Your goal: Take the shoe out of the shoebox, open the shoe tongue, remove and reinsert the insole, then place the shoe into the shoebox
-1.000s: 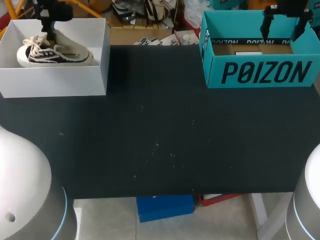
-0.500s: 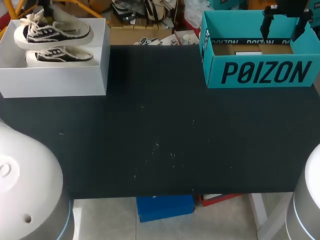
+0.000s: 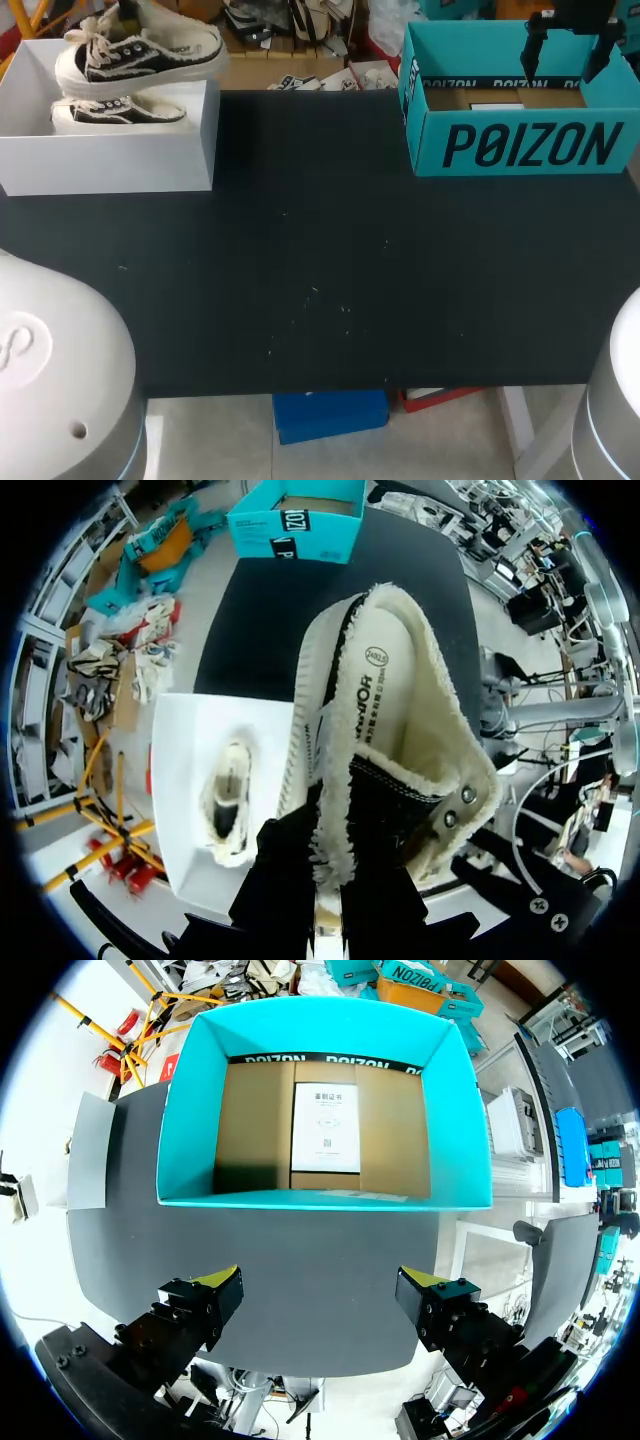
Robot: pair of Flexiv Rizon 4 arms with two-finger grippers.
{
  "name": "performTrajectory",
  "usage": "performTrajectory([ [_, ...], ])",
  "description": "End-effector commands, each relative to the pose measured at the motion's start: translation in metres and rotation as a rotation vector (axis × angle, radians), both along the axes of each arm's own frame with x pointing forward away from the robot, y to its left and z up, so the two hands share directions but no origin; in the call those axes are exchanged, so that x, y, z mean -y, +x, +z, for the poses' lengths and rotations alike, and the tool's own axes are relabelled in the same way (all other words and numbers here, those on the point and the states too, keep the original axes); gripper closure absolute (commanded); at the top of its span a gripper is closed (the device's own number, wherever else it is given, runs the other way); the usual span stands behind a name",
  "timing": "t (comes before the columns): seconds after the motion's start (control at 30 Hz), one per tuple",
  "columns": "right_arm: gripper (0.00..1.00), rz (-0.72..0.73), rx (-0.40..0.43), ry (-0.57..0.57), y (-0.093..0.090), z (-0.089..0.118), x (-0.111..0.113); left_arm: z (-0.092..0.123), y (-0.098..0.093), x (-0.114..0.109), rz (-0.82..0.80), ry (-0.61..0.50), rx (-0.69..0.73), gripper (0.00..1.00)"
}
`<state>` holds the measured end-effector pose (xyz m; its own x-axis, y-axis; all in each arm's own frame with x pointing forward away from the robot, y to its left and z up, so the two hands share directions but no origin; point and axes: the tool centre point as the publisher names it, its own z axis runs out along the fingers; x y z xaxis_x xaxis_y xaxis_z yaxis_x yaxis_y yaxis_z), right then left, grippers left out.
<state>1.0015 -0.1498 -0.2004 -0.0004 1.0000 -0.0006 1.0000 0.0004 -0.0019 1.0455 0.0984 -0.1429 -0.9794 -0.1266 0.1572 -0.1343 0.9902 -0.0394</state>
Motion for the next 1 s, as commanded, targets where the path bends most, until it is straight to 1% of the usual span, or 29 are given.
performTrajectory([
  [0.03,0.00,0.000,0.000,0.000,0.000,0.000,0.000,-0.003,-0.063,0.035,0.002,0.023,0.098,1.00],
  [0.1,0.00,0.000,0.000,0.000,0.000,0.000,0.000,-0.008,-0.080,0.052,-0.010,0.015,0.080,1.00],
  [0.2,0.00,0.000,0.000,0.000,0.000,0.000,0.000,-0.017,-0.100,0.074,-0.024,0.023,0.062,1.00],
  [0.37,0.00,0.000,0.000,0.000,0.000,0.000,0.000,-0.032,-0.127,0.107,-0.061,0.042,0.038,1.00],
  [0.5,0.00,0.000,0.000,0.000,0.000,0.000,0.000,-0.045,-0.145,0.131,-0.090,0.050,0.014,1.00],
  [0.7,0.00,0.000,0.000,0.000,0.000,0.000,0.000,-0.070,-0.165,0.162,-0.120,0.067,-0.023,1.00],
  [0.8,0.00,0.000,0.000,0.000,0.000,0.000,0.000,-0.088,-0.173,0.177,-0.122,0.074,-0.031,1.00],
  [1.0,0.00,0.000,0.000,0.000,0.000,0.000,0.000,-0.128,-0.186,0.196,-0.138,0.091,-0.062,1.00],
])
